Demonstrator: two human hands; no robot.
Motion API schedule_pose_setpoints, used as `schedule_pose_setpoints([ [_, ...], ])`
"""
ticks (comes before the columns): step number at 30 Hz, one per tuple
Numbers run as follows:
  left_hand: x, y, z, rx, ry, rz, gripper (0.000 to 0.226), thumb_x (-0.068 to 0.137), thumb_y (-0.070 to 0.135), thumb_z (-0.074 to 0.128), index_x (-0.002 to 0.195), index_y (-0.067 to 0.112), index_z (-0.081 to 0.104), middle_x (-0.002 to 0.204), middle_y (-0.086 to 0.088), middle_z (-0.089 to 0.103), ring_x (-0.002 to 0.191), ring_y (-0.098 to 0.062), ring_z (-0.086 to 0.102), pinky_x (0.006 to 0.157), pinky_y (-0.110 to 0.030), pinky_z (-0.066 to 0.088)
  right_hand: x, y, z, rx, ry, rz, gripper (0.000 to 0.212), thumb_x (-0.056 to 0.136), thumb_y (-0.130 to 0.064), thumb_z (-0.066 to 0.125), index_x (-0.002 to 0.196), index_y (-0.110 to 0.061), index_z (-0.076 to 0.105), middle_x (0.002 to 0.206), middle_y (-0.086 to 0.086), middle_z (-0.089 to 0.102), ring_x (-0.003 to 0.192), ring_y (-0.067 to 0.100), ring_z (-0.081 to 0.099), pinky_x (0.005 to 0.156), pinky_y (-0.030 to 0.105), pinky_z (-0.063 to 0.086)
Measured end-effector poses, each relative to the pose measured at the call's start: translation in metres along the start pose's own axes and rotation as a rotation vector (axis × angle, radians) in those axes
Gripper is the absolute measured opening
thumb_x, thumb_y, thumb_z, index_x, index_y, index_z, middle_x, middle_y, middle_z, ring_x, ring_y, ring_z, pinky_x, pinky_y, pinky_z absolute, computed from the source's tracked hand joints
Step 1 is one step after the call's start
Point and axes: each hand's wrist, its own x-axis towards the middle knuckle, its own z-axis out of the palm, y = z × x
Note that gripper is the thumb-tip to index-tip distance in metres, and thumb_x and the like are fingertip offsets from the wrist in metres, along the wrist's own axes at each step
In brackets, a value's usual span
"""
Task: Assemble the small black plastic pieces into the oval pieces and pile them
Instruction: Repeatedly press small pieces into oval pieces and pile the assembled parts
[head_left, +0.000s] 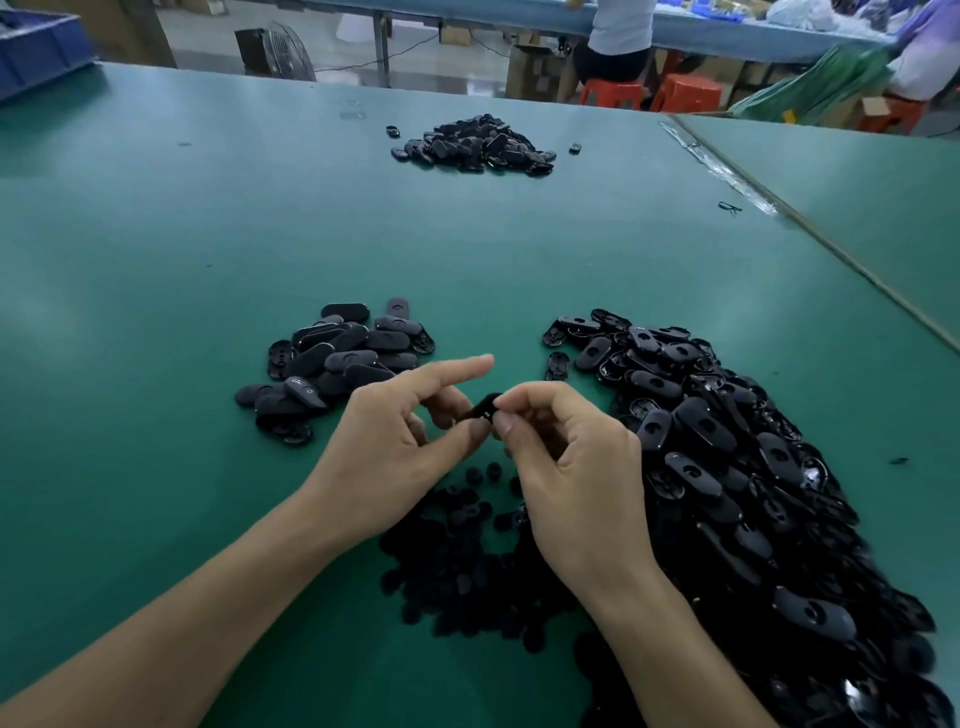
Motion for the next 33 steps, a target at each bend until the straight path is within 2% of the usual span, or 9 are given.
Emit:
schedule_pose_setpoints([
  [3, 0.0006, 0.0018, 0.0013, 0.046, 0.012, 0.048, 0.036, 0.088, 0.008, 0.075, 0.113, 0.033, 0.074, 0.079, 0.015, 0.063, 0.055, 0.002, 0.047, 0.053, -0.014, 0.036, -0.0006, -0.0005, 0.0007, 0.0, 0.0, -0.008, 0.015, 0.092, -0.011, 0.07, 0.091, -0.025, 0.071, 0.079, -0.014, 0.069, 0.077, 0.007, 0.066, 0.067, 0.01, 0.047],
  [7, 0.0017, 0.003, 0.0003, -0.01, 0.06, 0.009, 0.022, 0.086, 0.009, 0.076, 0.093, 0.03, 0.075, 0.083, 0.01, 0.073, 0.071, -0.006, 0.066, 0.062, -0.026, 0.052, -0.0007, -0.0008, 0.0001, -0.017, -0.006, -0.003, 0.015, 0.093, -0.012, 0.07, 0.09, -0.026, 0.07, 0.079, -0.014, 0.068, 0.078, 0.005, 0.066, 0.068, 0.009, 0.046],
  [10, 0.0009, 0.0032, 0.0023, -0.093, 0.109, -0.016, 0.023, 0.084, 0.003, 0.078, 0.087, 0.024, 0.07, 0.08, 0.005, 0.073, 0.069, -0.012, 0.07, 0.069, -0.028, 0.058, -0.001, -0.0008, 0.0, -0.023, -0.001, -0.016, 0.016, 0.091, -0.011, 0.072, 0.088, -0.027, 0.07, 0.076, -0.016, 0.067, 0.075, 0.003, 0.065, 0.065, 0.007, 0.044],
  [14, -0.0002, 0.0047, 0.0034, -0.13, 0.148, -0.034, 0.032, 0.082, 0.0, 0.078, 0.096, 0.027, 0.068, 0.079, 0.006, 0.068, 0.064, -0.01, 0.064, 0.067, -0.024, 0.056, -0.0013, -0.0008, 0.0011, -0.01, -0.007, -0.011, 0.019, 0.089, -0.008, 0.074, 0.086, -0.027, 0.072, 0.072, -0.017, 0.067, 0.069, 0.002, 0.065, 0.062, 0.007, 0.044],
  [17, -0.0001, 0.0073, 0.0021, -0.042, 0.123, 0.007, 0.033, 0.084, 0.001, 0.077, 0.099, 0.03, 0.072, 0.083, 0.012, 0.072, 0.072, -0.004, 0.066, 0.069, -0.017, 0.051, -0.0013, -0.0004, 0.0013, -0.01, -0.011, -0.006, 0.017, 0.089, -0.008, 0.074, 0.086, -0.025, 0.074, 0.074, -0.017, 0.069, 0.07, 0.002, 0.066, 0.062, 0.007, 0.045],
  [19, -0.0001, 0.0086, 0.0013, 0.01, 0.13, 0.04, 0.029, 0.084, 0.001, 0.078, 0.094, 0.028, 0.073, 0.085, 0.012, 0.073, 0.078, -0.006, 0.068, 0.068, -0.017, 0.05, -0.0014, -0.0007, 0.0012, 0.003, -0.019, 0.005, 0.017, 0.088, -0.008, 0.074, 0.086, -0.025, 0.073, 0.078, -0.018, 0.07, 0.07, 0.003, 0.066, 0.063, 0.008, 0.046],
  [24, -0.0015, 0.0077, 0.0028, -0.092, 0.14, 0.014, 0.022, 0.082, -0.001, 0.078, 0.084, 0.019, 0.069, 0.08, 0.001, 0.073, 0.071, -0.017, 0.07, 0.07, -0.025, 0.057, -0.0011, -0.0016, 0.0004, 0.017, -0.008, 0.029, 0.02, 0.088, -0.01, 0.075, 0.083, -0.028, 0.07, 0.079, -0.019, 0.07, 0.07, 0.003, 0.067, 0.063, 0.009, 0.047],
  [28, -0.0025, 0.0077, 0.0025, -0.125, 0.113, -0.011, 0.028, 0.081, -0.003, 0.078, 0.091, 0.022, 0.07, 0.081, 0.001, 0.074, 0.068, -0.012, 0.07, 0.07, -0.023, 0.057, -0.0013, -0.0019, 0.0004, 0.011, -0.012, 0.034, 0.018, 0.089, -0.01, 0.074, 0.084, -0.026, 0.072, 0.076, -0.018, 0.07, 0.067, 0.003, 0.066, 0.061, 0.009, 0.046],
  [33, -0.0023, 0.0086, 0.0031, -0.08, 0.069, 0.007, 0.033, 0.081, -0.005, 0.077, 0.096, 0.024, 0.075, 0.086, 0.004, 0.077, 0.077, -0.011, 0.073, 0.076, -0.019, 0.057, -0.0011, -0.0021, 0.0002, -0.017, -0.013, 0.025, 0.019, 0.089, -0.007, 0.073, 0.086, -0.026, 0.073, 0.075, -0.018, 0.07, 0.07, 0.001, 0.067, 0.063, 0.007, 0.046],
])
